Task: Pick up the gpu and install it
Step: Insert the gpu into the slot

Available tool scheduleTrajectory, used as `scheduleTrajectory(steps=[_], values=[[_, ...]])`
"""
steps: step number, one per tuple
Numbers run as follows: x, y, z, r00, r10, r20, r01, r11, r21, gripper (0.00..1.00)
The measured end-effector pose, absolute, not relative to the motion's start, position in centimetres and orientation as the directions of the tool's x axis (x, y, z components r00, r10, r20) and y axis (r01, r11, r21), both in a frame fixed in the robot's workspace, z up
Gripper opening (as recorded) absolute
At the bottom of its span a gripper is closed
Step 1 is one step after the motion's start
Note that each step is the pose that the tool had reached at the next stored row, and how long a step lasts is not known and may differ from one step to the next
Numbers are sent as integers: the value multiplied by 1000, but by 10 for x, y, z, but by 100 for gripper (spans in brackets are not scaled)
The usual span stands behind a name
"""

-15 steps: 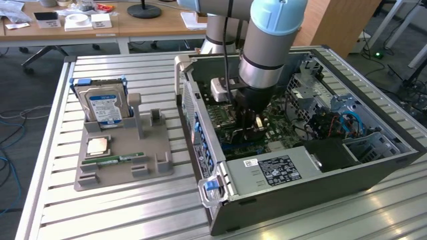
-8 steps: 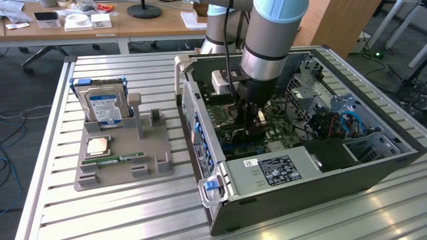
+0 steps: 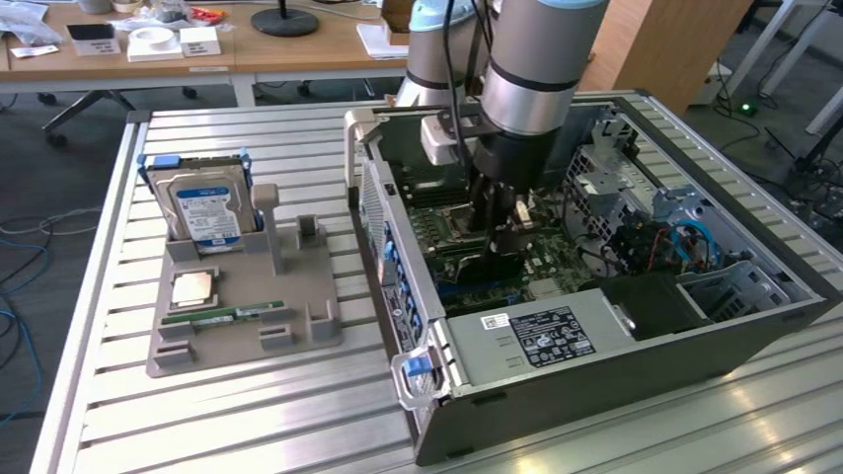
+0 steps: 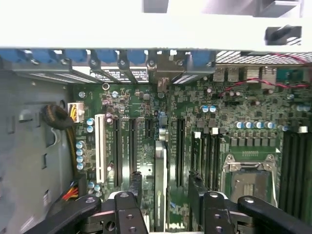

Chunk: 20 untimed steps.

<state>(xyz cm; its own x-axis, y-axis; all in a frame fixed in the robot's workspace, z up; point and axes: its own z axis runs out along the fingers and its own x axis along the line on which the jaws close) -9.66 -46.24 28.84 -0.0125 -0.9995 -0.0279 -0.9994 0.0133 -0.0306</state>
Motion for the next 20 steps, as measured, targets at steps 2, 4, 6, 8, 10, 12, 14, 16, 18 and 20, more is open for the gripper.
scheduleTrajectory(steps=[2, 4, 6, 8, 10, 12, 14, 16, 18, 20], values=[[-97, -462, 295, -12, -1000, -28, -999, 13, -31, 51], [-97, -462, 302, -12, -1000, -28, -999, 13, -31, 51], [-97, -462, 309, -12, -1000, -28, -999, 13, -31, 51], [-97, -462, 315, -12, -1000, -28, -999, 13, -32, 51], [-97, -462, 330, -12, -1000, -28, -999, 13, -33, 51], [-97, -462, 335, -12, -1000, -28, -999, 13, -33, 51], [-97, -462, 339, -12, -1000, -28, -999, 13, -34, 51], [-97, -462, 342, -12, -1000, -28, -999, 13, -34, 51], [-97, -462, 343, -12, -1000, -28, -999, 13, -35, 51], [-97, -462, 343, -12, -1000, -28, -999, 13, -34, 51]])
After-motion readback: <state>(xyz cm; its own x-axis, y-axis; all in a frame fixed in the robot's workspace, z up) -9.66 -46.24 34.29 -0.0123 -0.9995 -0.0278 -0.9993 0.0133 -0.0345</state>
